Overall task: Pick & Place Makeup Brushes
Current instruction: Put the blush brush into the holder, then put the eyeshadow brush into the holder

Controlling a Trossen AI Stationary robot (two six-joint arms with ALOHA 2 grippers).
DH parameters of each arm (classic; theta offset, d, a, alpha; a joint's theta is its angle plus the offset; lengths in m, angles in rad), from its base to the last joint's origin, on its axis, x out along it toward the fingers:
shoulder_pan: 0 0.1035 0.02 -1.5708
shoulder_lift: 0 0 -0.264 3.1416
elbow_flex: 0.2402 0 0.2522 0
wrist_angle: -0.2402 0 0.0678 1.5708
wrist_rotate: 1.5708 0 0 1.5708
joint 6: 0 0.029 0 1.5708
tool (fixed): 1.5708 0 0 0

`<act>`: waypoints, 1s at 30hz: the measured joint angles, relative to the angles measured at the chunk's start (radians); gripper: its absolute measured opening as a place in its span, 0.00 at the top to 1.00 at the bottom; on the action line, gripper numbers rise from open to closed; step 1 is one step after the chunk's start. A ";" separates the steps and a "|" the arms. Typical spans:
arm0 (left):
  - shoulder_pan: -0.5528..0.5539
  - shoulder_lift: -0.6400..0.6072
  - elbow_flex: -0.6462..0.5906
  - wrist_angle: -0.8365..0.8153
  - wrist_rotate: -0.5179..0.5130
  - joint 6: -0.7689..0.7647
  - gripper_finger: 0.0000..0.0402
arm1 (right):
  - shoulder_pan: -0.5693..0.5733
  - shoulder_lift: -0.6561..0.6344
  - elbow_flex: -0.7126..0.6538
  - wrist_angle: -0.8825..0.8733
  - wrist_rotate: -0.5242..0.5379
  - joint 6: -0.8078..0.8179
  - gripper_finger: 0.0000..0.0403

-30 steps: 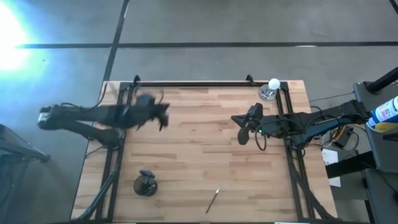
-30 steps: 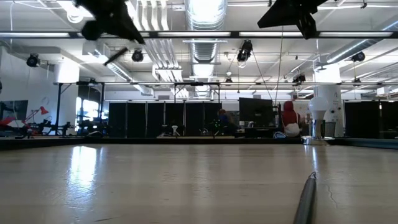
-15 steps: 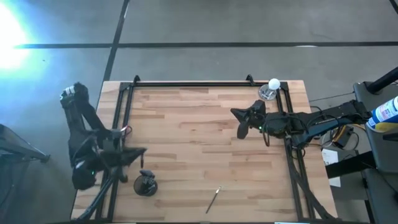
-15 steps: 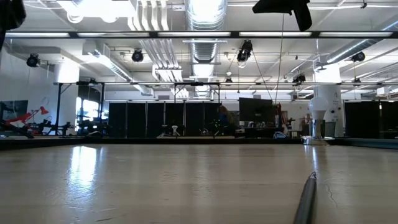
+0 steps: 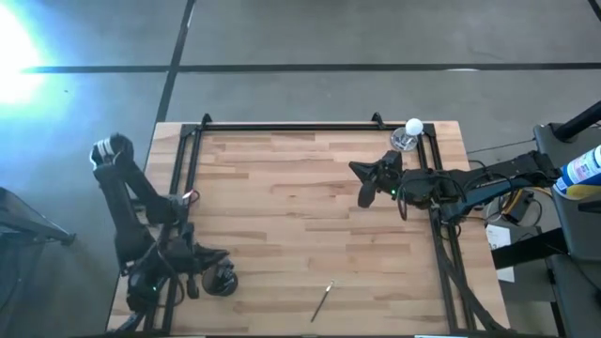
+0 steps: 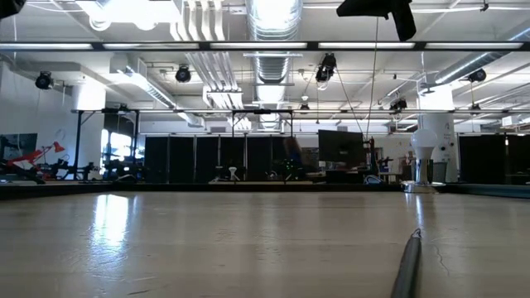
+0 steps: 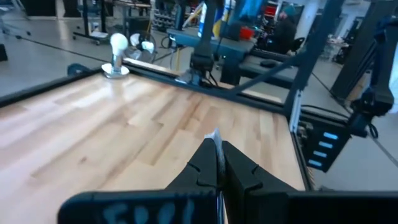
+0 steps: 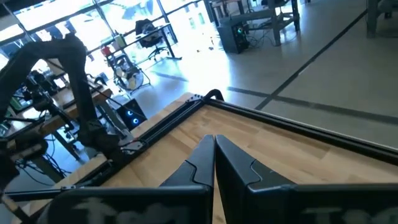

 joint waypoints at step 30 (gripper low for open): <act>-0.062 0.120 -0.020 0.071 0.216 -0.141 0.74 | 0.000 0.000 0.000 -0.007 -0.007 -0.003 0.98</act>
